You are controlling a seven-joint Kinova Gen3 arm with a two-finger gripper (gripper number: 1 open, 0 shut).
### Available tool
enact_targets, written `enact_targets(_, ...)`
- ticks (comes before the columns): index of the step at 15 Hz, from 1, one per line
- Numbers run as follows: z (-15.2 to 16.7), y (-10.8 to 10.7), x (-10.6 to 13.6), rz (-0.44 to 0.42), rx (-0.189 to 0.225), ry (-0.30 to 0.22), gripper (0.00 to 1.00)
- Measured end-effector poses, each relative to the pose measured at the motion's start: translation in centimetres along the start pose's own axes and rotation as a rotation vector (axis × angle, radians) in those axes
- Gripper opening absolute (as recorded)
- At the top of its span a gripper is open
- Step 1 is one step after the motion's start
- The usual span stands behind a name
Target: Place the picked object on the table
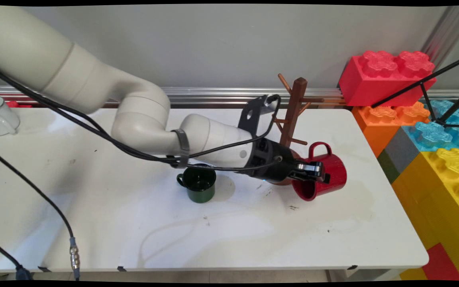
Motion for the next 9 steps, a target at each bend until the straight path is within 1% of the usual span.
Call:
enact_targets(4,-1.6,0.2,0.0,0.004,0.014,-0.027,0.0)
enact_targets(9,-4.0,0.9,0.6,-0.025,0.055,-0.055,0.0)
